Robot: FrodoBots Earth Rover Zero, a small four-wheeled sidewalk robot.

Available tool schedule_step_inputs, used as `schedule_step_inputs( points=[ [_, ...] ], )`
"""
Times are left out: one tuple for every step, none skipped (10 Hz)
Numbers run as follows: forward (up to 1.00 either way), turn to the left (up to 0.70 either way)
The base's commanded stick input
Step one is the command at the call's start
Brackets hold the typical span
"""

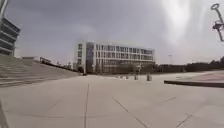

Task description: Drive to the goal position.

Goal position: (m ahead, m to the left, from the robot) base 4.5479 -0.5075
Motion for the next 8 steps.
schedule_step_inputs(
  points=[
    [0.7,0.0],
    [0.7,0.0],
    [0.7,0.0],
    [0.7,0.0],
    [0.7,0.0],
    [0.7,0.0],
    [0.7,0.0],
    [0.7,0.0]
  ],
)
